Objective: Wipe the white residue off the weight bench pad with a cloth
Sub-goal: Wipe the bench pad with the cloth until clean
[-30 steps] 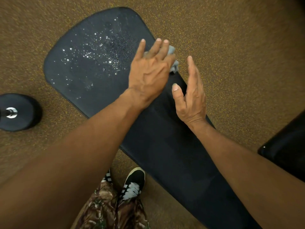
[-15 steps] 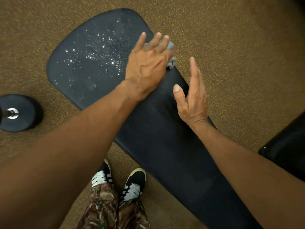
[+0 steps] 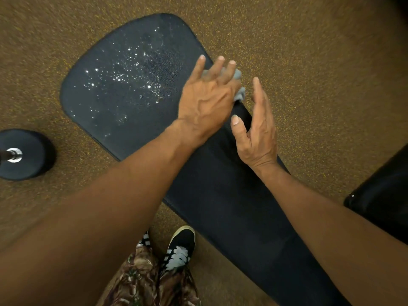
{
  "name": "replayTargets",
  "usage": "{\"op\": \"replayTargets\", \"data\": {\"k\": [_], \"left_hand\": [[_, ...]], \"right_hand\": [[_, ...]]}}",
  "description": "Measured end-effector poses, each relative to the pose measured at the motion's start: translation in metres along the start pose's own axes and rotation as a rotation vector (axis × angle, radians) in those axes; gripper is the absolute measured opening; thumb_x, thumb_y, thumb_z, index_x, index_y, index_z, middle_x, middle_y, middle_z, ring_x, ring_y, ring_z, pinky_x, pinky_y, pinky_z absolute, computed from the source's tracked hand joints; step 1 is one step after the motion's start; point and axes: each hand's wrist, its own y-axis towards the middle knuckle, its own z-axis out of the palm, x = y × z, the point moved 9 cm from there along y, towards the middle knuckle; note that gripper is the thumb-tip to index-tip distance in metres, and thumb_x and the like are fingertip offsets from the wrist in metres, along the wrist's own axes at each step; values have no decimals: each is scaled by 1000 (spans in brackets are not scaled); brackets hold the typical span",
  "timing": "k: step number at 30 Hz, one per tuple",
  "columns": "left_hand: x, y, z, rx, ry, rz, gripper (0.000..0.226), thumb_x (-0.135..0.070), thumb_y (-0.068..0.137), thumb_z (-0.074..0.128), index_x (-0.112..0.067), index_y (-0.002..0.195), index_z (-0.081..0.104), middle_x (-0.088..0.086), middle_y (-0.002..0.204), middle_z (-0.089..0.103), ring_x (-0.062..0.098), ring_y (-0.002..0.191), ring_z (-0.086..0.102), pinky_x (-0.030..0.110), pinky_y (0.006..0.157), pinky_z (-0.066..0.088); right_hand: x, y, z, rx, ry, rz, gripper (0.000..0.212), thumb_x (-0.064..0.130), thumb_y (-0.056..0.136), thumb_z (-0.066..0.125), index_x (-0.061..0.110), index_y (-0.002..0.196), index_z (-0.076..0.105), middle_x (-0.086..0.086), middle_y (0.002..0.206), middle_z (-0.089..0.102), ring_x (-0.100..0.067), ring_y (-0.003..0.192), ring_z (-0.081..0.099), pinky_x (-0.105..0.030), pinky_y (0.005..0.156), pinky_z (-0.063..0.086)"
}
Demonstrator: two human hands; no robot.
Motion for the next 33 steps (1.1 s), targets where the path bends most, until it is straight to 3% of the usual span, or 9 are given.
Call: {"op": "replayTargets", "data": {"k": [7, 10, 14, 17, 20, 22, 26, 30, 33], "left_hand": [[-12, -19, -17, 47, -245, 189, 53, -34, 93, 31, -23, 134, 63, 7, 149, 55, 26, 143, 44, 50, 119, 28], [30, -29, -43, -72, -555, -123, 39, -33, 100, 46, -30, 135, 63, -4, 138, 64, 22, 130, 58, 39, 106, 43], [68, -48, -52, -262, -1355, -539, 26, -29, 105, 50, -21, 99, 74, -13, 72, 67, 5, 66, 60, 23, 65, 50], [70, -53, -42, -239, -1771, -742, 29, -26, 108, 47, -10, 111, 71, -4, 95, 79, 11, 92, 74, 33, 89, 60], [54, -55, -34, -112, -2055, -812, 42, -33, 107, 46, -3, 130, 64, 17, 123, 71, 31, 117, 67, 50, 102, 53], [50, -55, -34, -90, -2070, -830, 44, -35, 106, 47, -3, 133, 62, 19, 126, 69, 33, 118, 66, 52, 104, 51], [43, -56, -38, -46, -2010, -806, 44, -35, 106, 46, -2, 129, 64, 20, 123, 70, 35, 112, 68, 52, 99, 54], [42, -56, -42, 41, -1896, -748, 40, -38, 99, 57, -5, 116, 71, 19, 116, 73, 35, 114, 68, 55, 103, 52], [74, -59, -51, -74, -1636, -699, 20, -30, 99, 61, -14, 95, 74, -3, 90, 79, 13, 91, 74, 36, 86, 60]], "right_hand": [[1, -2, -4, -3, 88, 20, 93, 68, 95, 30, -4, 154, 24, -21, 158, 32, -32, 147, 33, -49, 115, 35], [-5, -2, -8, -29, 163, 65, 90, 66, 96, 36, -1, 154, 26, -20, 155, 33, -30, 144, 38, -48, 114, 37], [-5, -2, -18, -52, 230, 150, 64, 44, 100, 45, 3, 148, 40, -13, 141, 47, -18, 132, 49, -42, 110, 42], [11, 7, -28, 40, 89, 153, 44, 39, 98, 55, 18, 137, 56, 4, 123, 61, -9, 115, 58, -38, 99, 50], [23, 18, -33, 112, 394, 388, 32, 41, 96, 62, 27, 125, 63, 12, 111, 67, -2, 99, 65, -37, 93, 56], [30, 20, -31, 111, 677, 610, 26, 47, 94, 64, 31, 114, 65, 8, 107, 69, -9, 87, 69, -35, 84, 59], [61, 31, -25, 142, 729, 622, 35, 48, 88, 72, 21, 107, 61, 5, 93, 69, -10, 70, 64, -26, 60, 53], [64, 23, 2, 241, 904, 809, 37, 25, 90, 74, 11, 120, 57, -1, 98, 74, -11, 77, 72, -27, 64, 58], [43, 22, -8, 162, 999, 879, 14, 7, 87, 65, 13, 99, 70, -4, 87, 70, -17, 79, 66, -33, 70, 55]]}}
